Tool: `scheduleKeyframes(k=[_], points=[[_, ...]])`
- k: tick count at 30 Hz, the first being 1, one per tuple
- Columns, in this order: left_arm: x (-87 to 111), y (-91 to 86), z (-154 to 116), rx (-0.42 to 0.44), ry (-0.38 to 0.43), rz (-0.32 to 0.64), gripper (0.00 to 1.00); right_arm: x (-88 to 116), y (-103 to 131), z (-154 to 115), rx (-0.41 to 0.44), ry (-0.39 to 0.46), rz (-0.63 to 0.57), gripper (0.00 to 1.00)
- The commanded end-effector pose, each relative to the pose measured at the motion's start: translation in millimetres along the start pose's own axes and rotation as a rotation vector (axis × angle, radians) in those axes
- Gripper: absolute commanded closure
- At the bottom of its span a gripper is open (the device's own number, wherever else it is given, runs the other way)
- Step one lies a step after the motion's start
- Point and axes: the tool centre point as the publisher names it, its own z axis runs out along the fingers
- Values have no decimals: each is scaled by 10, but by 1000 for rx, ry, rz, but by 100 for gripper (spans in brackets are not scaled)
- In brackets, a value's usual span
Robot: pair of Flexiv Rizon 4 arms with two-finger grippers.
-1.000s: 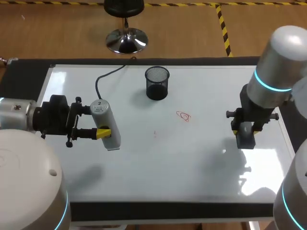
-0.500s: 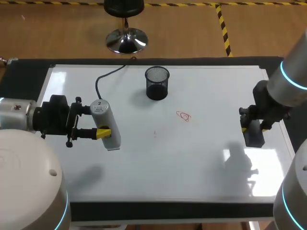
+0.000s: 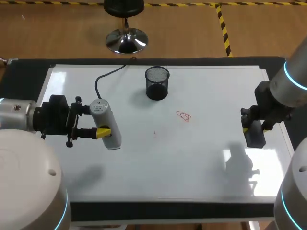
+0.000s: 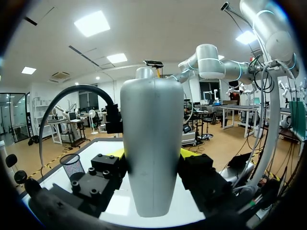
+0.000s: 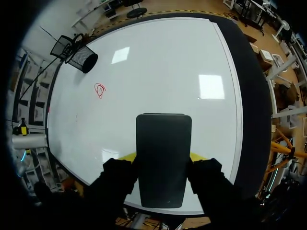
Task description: Pick up the inspection probe, press it on each red-marked spot on the whiteboard one by one, put down the probe, pick up the eraser, and wipe off all the red marks.
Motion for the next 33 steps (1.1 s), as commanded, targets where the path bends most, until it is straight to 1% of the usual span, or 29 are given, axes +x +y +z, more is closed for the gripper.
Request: scheduleKeyframes(k=[1,5,10,15,21,26,33], points=[[-42,20,19,15,6,9,100,-7,-3,-4,-1,2,-1,100],[-99,17,35,20,8,12,100,-7,-3,-4,-1,2,-1,100],[-213,42,80,29,35,-9,100,-7,-3,-4,-1,2,-1,100],[-380,47,120,20,78,-24,100,-7,-3,-4,-1,2,-1,100],[-592,43,179,14,102,-25,100,-7,-3,-4,-1,2,-1,100],[-761,88,285,1,129,-30,100,-7,-3,-4,-1,2,-1,100],[-943,106,537,5,174,-26,100,-7,-3,-4,-1,2,-1,100]])
